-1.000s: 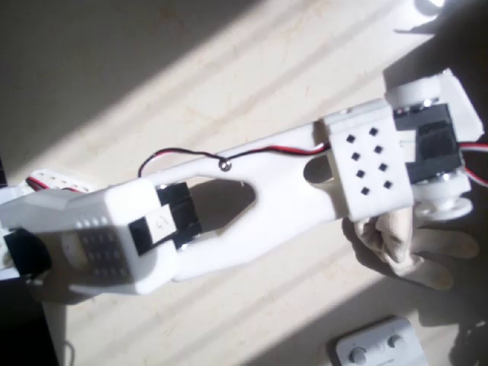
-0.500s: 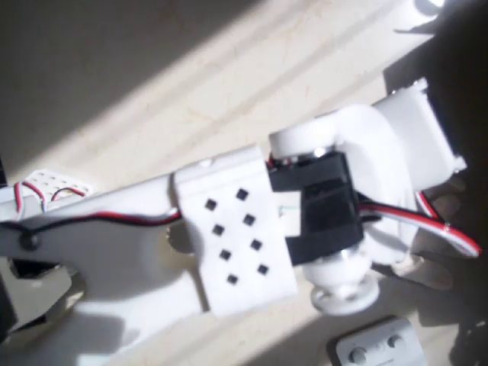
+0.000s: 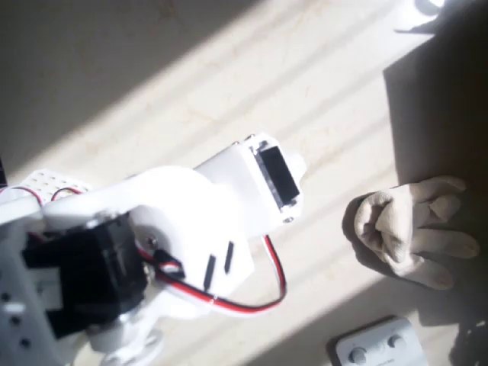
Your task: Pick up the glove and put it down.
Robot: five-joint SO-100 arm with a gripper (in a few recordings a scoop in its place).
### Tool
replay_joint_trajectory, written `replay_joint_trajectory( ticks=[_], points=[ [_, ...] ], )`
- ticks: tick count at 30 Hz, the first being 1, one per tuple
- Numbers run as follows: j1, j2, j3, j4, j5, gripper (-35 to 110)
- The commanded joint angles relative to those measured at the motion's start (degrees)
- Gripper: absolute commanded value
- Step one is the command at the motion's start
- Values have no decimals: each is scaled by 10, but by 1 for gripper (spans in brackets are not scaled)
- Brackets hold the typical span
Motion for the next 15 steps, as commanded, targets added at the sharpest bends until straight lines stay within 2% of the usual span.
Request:
replay_joint_trajectory(
  ticks=[1, 15],
  points=[
    [0, 116, 81, -8, -4, 1],
    [1, 471, 330, 0, -4, 1]
  ],
)
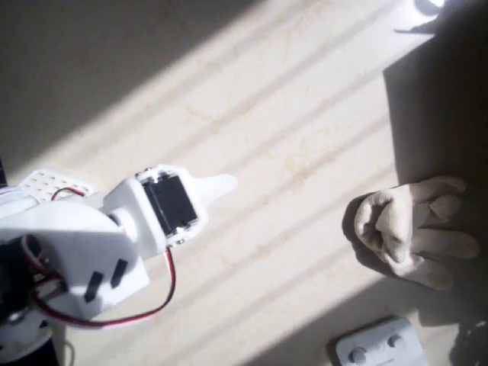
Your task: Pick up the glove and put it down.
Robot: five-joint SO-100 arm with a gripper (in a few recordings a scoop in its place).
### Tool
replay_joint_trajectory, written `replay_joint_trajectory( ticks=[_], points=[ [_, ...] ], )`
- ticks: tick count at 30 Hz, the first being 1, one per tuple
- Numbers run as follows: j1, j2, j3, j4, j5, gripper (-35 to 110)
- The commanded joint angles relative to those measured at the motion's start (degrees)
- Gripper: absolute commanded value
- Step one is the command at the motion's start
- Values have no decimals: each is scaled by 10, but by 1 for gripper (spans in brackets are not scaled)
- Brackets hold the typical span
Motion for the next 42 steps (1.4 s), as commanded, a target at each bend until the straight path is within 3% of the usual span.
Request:
replay_joint_trajectory(
  ticks=[1, 31, 37, 42],
  points=[
    [1, 61, 28, -1, -4, 1],
    [-5, 118, 127, 4, -1, 0],
    [-5, 118, 120, 99, -3, 0],
    [-5, 118, 114, 108, 2, 0]
  ],
)
